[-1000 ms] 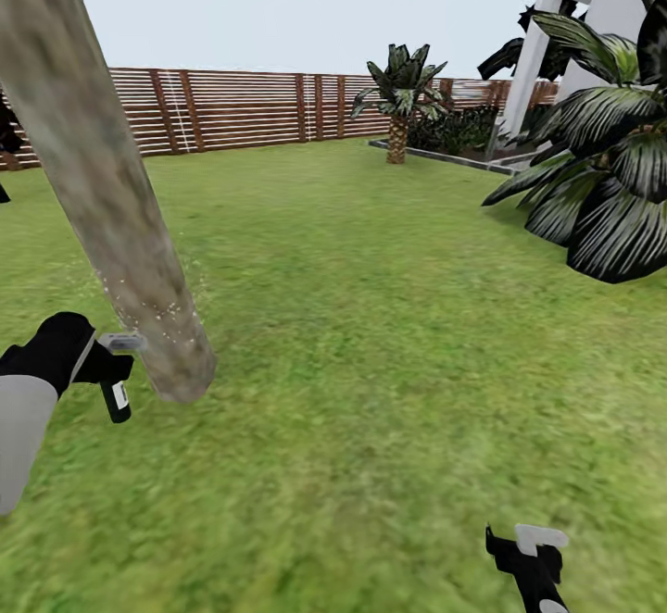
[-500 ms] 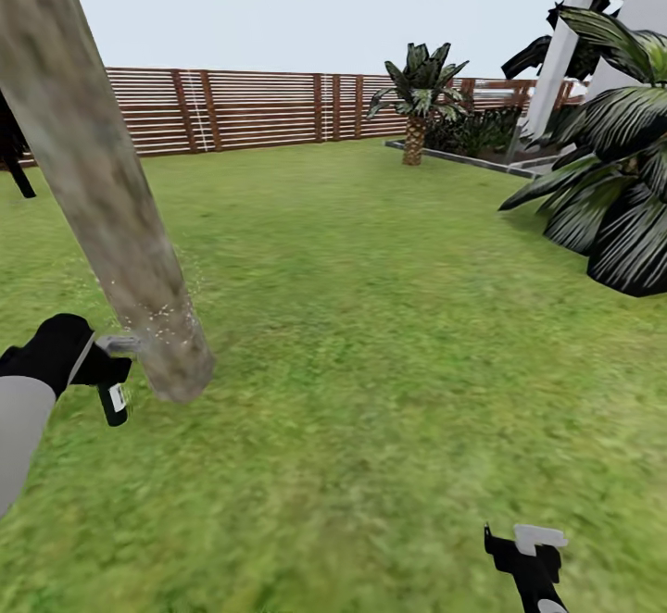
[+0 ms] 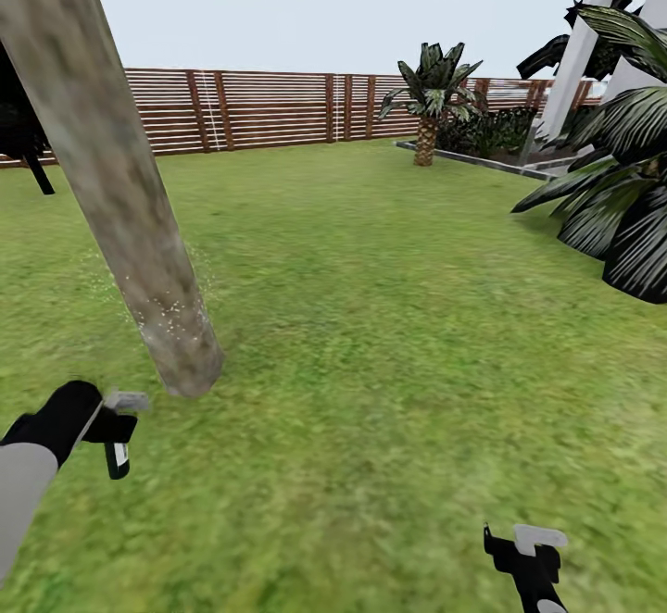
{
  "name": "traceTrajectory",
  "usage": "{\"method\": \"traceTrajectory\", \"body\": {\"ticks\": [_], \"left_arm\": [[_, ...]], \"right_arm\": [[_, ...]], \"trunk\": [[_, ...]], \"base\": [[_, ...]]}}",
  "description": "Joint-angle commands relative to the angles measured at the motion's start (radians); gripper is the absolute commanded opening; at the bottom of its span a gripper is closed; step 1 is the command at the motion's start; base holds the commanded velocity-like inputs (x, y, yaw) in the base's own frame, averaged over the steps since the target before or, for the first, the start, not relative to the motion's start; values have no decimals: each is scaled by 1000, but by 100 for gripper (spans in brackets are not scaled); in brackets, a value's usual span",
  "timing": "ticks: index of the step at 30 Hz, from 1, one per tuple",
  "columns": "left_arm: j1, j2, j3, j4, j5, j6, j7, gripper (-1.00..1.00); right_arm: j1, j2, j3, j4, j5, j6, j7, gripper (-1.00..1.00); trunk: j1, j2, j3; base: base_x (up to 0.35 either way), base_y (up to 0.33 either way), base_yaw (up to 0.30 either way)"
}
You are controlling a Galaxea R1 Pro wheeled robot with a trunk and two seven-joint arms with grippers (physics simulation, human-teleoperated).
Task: In the garden, pick up the pesticide atomizer on the floor and spray pesticide onto both trees until each tree trunk is fully covered.
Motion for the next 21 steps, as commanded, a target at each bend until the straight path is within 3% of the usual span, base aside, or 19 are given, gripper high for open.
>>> {"method": "traceTrajectory", "body": {"ticks": [1,2,4,6,7,9,11,14,15,16,17,20,21], "left_arm": [[18,-3,7,-1,-5,-3,-11,-100],[29,-6,7,0,8,-6,-13,-100],[62,-15,7,0,84,-24,-17,-100],[96,-18,6,0,182,-112,-19,-100],[122,-20,5,2,217,-190,-21,-100],[167,-23,1,7,239,-311,-34,-100],[198,-24,-5,12,244,-401,-99,-100],[214,-21,-10,19,221,-453,-252,-100],[217,-20,-10,28,192,-482,-284,-100],[227,-22,-10,50,128,-557,-309,-100],[231,-34,-9,79,82,-607,-322,-100],[234,-69,-8,92,41,-624,-338,-100],[234,-83,-9,93,19,-626,-340,-100]], "right_arm": [[0,0,9,1,-8,-2,-3,100],[0,0,9,1,-8,-2,-3,100],[0,0,9,1,-8,-2,-4,100],[0,0,9,1,-8,-2,-4,100],[0,0,9,1,-8,-2,-3,100],[0,1,13,-3,2,-2,-1,100],[0,2,52,-8,65,-1,1,100],[-1,4,149,-75,226,2,12,100],[-2,4,166,-138,283,10,62,100],[-2,2,178,-233,366,79,236,100],[-13,-5,181,-305,417,201,453,100],[-58,-8,183,-434,465,265,654,100],[-74,-7,184,-483,509,271,739,100]], "trunk": [[0,0,-1],[0,0,-1],[0,0,-1],[0,0,-1],[0,0,-1],[0,0,-1],[0,0,-1],[0,0,-1],[0,0,-1],[0,0,-1],[0,0,-1],[0,0,-1],[0,0,-1]], "base": [[0,0,0],[0,0,0],[0,0,0],[0,0,0],[0,0,0],[0,0,0],[0,0,0],[0,0,0],[0,0,0],[0,0,0],[0,0,0],[0,0,0],[0,0,0]]}}
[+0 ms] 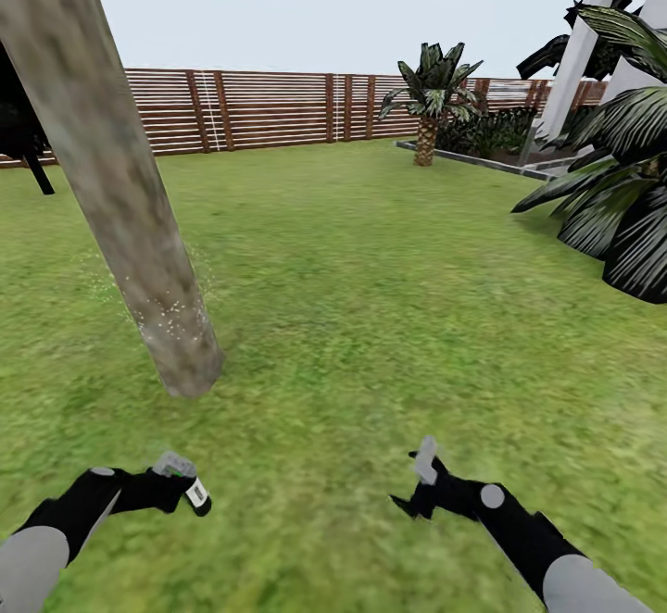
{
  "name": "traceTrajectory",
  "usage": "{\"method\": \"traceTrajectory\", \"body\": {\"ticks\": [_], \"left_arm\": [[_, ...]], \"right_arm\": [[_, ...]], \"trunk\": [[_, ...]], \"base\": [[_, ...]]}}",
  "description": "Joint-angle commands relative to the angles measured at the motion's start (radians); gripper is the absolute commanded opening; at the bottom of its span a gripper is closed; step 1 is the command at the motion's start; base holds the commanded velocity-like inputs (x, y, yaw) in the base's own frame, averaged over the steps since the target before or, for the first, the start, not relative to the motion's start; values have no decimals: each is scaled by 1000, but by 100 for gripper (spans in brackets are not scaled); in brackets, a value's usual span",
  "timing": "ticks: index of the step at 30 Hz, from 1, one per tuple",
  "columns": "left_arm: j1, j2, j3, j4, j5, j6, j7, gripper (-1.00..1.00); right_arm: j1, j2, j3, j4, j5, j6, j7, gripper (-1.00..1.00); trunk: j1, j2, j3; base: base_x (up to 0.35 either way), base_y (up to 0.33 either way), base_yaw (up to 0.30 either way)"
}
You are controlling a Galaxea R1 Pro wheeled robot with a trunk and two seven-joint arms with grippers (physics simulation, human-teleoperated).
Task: In the garden, pick up the pesticide atomizer on the floor and spray pesticide onto both trees until each tree trunk is fully covered.
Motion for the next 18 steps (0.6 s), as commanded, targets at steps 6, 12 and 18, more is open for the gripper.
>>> {"method": "traceTrajectory", "body": {"ticks": [6,12,18], "left_arm": [[-12,-22,-1,0,-75,20,-2,-100],[1,-47,1,-31,-91,23,-11,-100],[8,-82,-28,-8,-118,-10,-12,-100]], "right_arm": [[-34,29,-9,-81,92,7,136,100],[-33,59,-17,-78,87,3,132,100],[-33,63,-11,-67,89,2,136,100]], "trunk": [[0,0,-1],[0,0,-1],[0,0,-1]], "base": [[0,0,0],[0,0,0],[0,0,0]]}}
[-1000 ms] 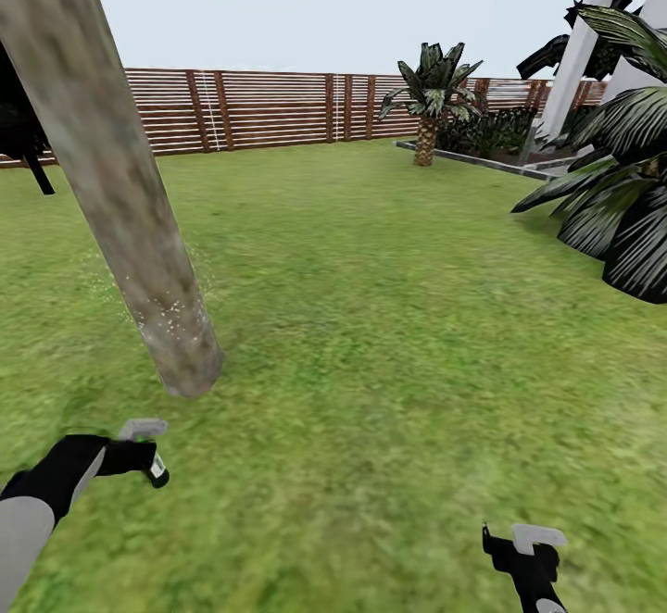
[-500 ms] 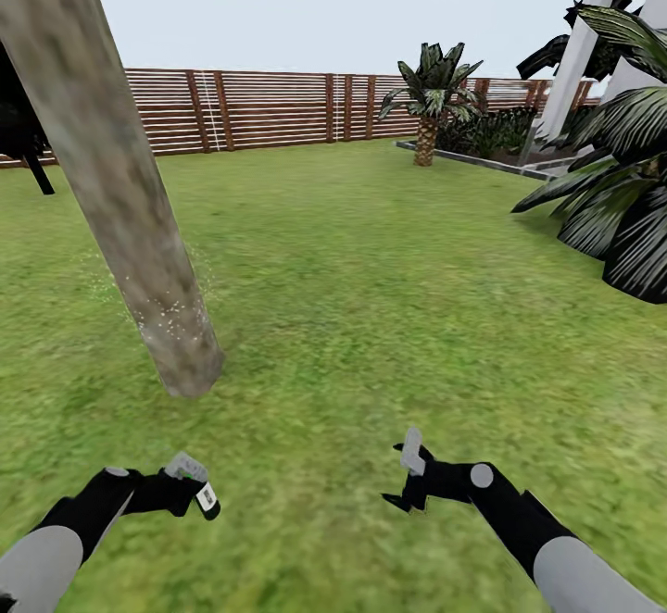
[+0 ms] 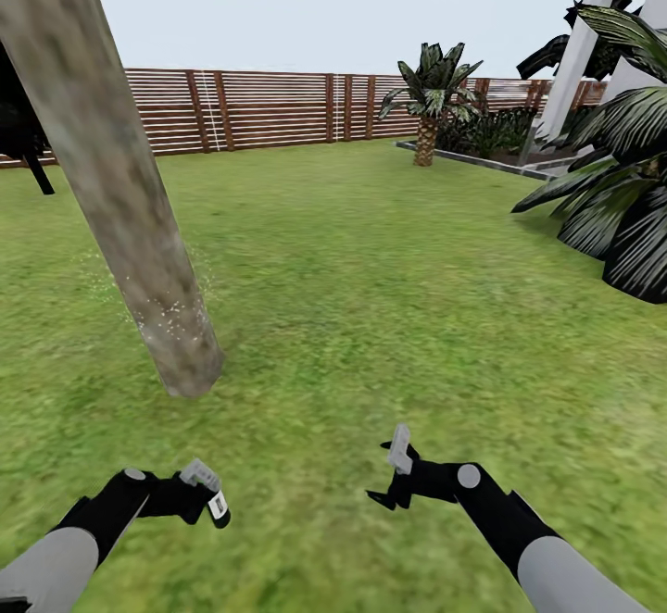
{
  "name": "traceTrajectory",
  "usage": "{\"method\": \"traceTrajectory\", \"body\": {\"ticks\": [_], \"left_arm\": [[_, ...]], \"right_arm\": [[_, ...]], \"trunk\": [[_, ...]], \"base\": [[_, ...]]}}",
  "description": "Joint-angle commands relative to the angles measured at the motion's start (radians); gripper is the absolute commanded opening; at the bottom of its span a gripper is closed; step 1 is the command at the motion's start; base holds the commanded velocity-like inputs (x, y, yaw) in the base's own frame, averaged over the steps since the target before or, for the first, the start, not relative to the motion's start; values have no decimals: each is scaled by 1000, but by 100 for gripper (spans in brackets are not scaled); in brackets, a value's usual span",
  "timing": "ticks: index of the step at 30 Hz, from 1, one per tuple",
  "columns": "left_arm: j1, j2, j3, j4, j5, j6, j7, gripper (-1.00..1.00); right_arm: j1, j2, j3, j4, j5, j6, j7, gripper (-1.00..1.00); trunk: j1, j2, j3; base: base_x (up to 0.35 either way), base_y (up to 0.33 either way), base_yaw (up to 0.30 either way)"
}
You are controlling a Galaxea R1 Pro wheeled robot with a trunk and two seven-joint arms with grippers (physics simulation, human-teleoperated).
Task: In the garden, pick up the pesticide atomizer on the floor and spray pesticide onto both trees until each tree trunk is fully covered.
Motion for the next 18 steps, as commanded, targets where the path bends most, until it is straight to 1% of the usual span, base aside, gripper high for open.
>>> {"method": "traceTrajectory", "body": {"ticks": [1,3,5,6,7,8,9,10,12,13,17,18], "left_arm": [[-4,-6,-1,4,-7,5,-8,-100],[-7,-18,-12,15,-17,-6,-12,-100],[-12,-29,-24,26,-28,-18,-24,-100],[-13,-67,-266,35,-53,-303,-105,-100],[-14,-68,-272,34,-55,-303,-140,-100],[-14,-68,-276,32,-56,-302,-160,-100],[-14,-68,-278,29,-57,-302,-167,-100],[-14,-68,-280,26,-58,-302,-175,-100],[-13,-68,-281,23,-59,-301,-180,-100],[-13,-68,-282,22,-59,-301,-181,-100],[-13,-74,-282,21,-60,-298,-183,-100],[-13,-75,-282,21,-60,-298,-183,-100]], "right_arm": [[0,1,3,-1,10,-7,-2,100],[0,4,5,-2,11,-7,-1,100],[0,16,7,-2,11,-7,0,100],[0,31,7,-3,11,-7,1,100],[0,41,10,-2,12,-6,1,100],[0,50,19,-2,13,-5,1,100],[0,57,30,-2,12,-3,1,100],[0,65,54,-3,12,-2,1,-100],[0,74,83,-4,12,-1,1,-100],[0,79,91,-5,12,-1,1,-100],[0,90,100,-11,12,0,2,-100],[0,107,101,-10,12,1,2,-100]], "trunk": [[0,0,-1],[0,0,-1],[0,0,-1],[0,0,-1],[0,0,-1],[0,0,-1],[0,0,-1],[0,0,-1],[0,0,-1],[0,0,-1],[0,0,-1],[0,0,-1]], "base": [[0,0,0],[0,0,0],[0,0,0],[0,0,0],[0,0,0],[0,0,0],[0,0,0],[0,0,0],[0,0,0],[0,0,0],[0,0,0],[0,0,0]]}}
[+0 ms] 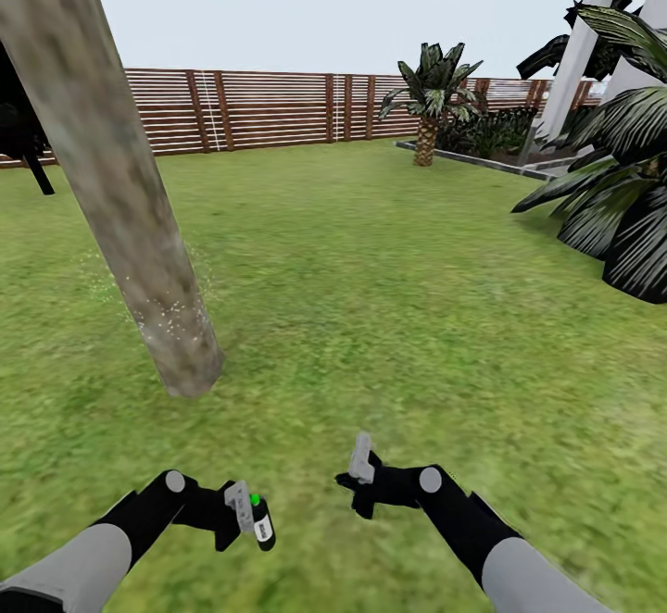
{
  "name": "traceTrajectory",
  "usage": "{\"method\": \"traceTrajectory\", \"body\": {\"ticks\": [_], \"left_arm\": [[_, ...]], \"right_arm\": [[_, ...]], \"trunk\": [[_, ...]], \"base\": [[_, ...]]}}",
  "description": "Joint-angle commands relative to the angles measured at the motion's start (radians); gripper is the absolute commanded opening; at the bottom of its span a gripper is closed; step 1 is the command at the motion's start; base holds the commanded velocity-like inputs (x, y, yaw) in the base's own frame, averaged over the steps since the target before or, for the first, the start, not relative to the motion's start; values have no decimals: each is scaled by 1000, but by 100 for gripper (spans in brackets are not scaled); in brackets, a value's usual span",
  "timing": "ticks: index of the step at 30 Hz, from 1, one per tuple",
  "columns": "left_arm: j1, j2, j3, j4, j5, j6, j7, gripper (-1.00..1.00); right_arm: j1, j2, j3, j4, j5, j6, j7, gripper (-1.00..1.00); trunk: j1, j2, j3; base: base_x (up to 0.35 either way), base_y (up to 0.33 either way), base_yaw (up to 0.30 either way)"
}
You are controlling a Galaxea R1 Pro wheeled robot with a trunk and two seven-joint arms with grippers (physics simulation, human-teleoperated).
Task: In the garden, pick up the pesticide atomizer on the floor and spray pesticide onto both trees until each tree trunk is fully covered.
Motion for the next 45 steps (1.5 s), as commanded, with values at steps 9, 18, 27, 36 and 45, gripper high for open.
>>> {"method": "traceTrajectory", "body": {"ticks": [9,18,27,36,45], "left_arm": [[-3,-48,-39,-50,-77,43,-1,-100],[-2,-54,-39,-55,-78,35,-68,-100],[-2,-56,-30,-71,-68,3,-131,-100],[4,-82,-29,-77,-69,-7,-167,-100],[4,-111,-29,-79,-70,-23,-170,-100]], "right_arm": [[-2,81,-4,-2,19,-1,151,-100],[-1,75,-7,3,21,19,152,-100],[-1,70,-6,5,21,17,151,-100],[-1,66,-7,5,22,17,151,-100],[-1,64,-6,5,22,17,151,-100]], "trunk": [[0,0,-1],[0,0,-1],[0,0,-1],[0,0,-1],[0,0,-1]], "base": [[0,0,0],[0,0,0],[0,0,0],[0,0,0],[0,0,0]]}}
